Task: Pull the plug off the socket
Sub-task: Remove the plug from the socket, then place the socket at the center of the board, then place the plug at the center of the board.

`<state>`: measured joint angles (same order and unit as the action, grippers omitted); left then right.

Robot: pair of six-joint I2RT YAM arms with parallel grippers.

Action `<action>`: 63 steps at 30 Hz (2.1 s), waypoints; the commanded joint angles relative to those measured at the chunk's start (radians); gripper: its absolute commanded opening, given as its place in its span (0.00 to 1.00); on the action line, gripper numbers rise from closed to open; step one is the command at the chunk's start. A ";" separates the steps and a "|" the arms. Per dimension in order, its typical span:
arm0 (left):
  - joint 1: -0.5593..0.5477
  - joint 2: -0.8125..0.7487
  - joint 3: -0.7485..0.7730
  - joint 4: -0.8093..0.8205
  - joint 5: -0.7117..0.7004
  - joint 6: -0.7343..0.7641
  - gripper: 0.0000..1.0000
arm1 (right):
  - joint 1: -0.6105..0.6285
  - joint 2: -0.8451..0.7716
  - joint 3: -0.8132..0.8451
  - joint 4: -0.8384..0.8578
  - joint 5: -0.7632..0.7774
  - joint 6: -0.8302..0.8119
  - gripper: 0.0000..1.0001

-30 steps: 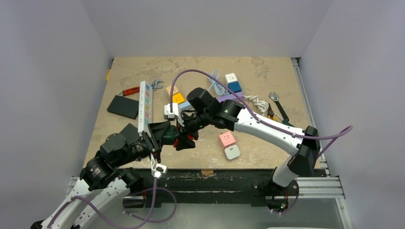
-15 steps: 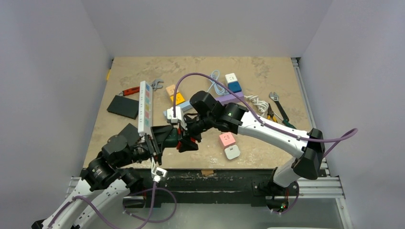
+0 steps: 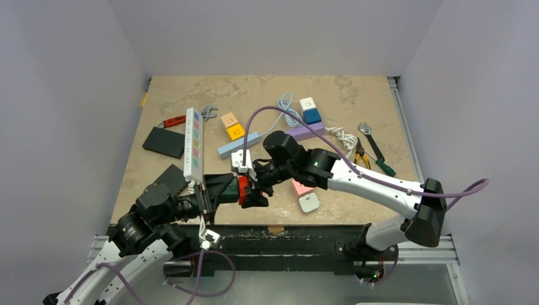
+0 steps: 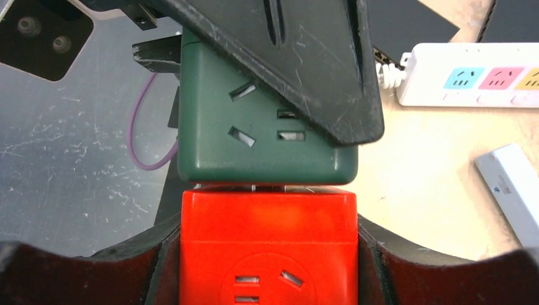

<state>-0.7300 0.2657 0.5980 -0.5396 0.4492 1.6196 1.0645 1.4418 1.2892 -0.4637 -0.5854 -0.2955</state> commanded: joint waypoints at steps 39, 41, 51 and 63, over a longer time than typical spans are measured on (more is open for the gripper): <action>0.039 0.759 0.259 -0.210 -0.501 -0.856 0.00 | -0.621 -0.167 -0.356 -0.028 0.806 0.868 0.00; 0.040 0.796 0.256 -0.210 -0.491 -0.895 0.00 | -0.638 -0.189 -0.413 -0.021 0.850 0.928 0.00; 0.041 0.964 0.249 -0.144 -0.454 -1.000 0.00 | -0.719 -0.097 -0.486 -0.120 0.943 1.093 0.00; 0.067 1.115 0.189 -0.047 -0.511 -1.022 0.00 | -0.730 -0.110 -0.591 -0.097 1.084 1.198 0.16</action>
<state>-0.6727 1.3643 0.8024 -0.6426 -0.0387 0.6216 0.3447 1.3434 0.7086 -0.5701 0.4122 0.8486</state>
